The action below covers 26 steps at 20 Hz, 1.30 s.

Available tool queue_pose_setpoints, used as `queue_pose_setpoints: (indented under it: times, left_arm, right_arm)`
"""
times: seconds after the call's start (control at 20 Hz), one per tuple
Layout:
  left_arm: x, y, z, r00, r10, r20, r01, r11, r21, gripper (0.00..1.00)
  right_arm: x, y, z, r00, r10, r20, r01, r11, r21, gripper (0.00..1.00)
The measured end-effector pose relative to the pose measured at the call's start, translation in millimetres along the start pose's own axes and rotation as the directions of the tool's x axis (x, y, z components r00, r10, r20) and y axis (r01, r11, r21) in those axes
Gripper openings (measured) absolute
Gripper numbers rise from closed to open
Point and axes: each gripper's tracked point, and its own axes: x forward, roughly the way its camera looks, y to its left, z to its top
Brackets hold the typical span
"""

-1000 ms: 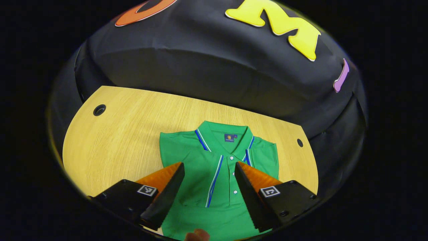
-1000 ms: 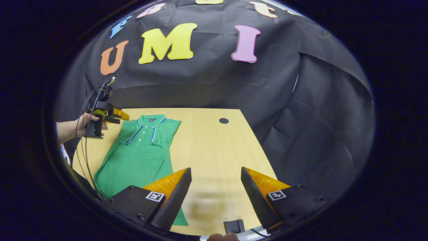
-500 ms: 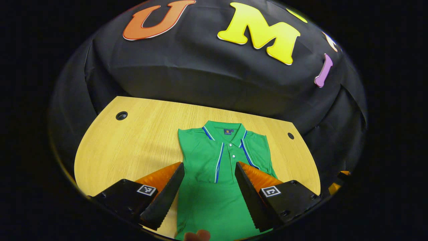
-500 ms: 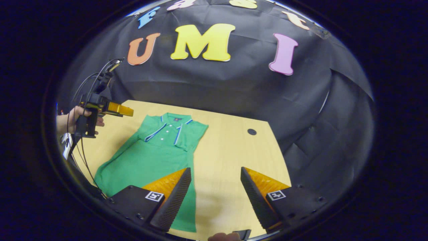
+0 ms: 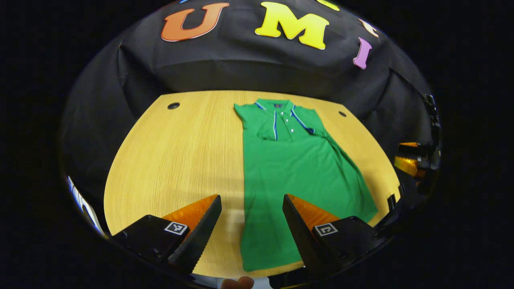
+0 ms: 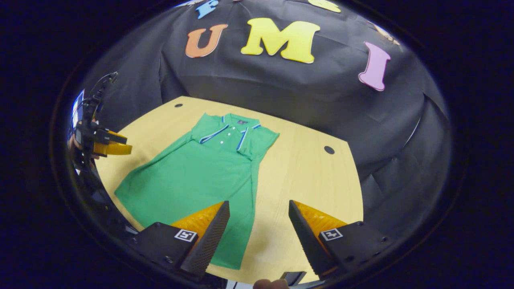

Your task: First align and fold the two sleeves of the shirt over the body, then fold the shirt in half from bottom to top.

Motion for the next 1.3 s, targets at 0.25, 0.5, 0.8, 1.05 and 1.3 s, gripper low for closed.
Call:
queue_pose_setpoints:
  times: [0.25,0.5,0.8,1.05,1.3]
  left_arm:
    - [-10,-13,-74,0.987,-0.033,-0.159,0.034,0.999,0.004,0.99]
    - [-19,-16,-119,0.961,-0.039,-0.275,0.065,0.994,0.088,0.99]
    - [-4,-19,-129,0.949,-0.044,-0.311,0.065,0.996,0.057,0.99]
    - [1,-18,-135,0.946,-0.012,-0.324,0.055,0.99,0.126,0.99]
    - [4,-18,-134,0.944,0.034,-0.328,0.036,0.978,0.204,0.99]
  right_arm:
    - [1,17,-76,0.987,0.044,-0.156,-0.044,0.999,0.003,0.93]
    - [-1,26,-136,0.953,0.077,-0.293,-0.078,0.997,0.01,0.95]
    - [5,41,-159,0.929,0.11,-0.353,-0.117,0.993,0.0,0.95]
    - [9,55,-173,0.915,0.13,-0.382,-0.135,0.991,0.014,0.95]
    - [11,60,-178,0.906,0.149,-0.397,-0.147,0.988,0.037,0.95]
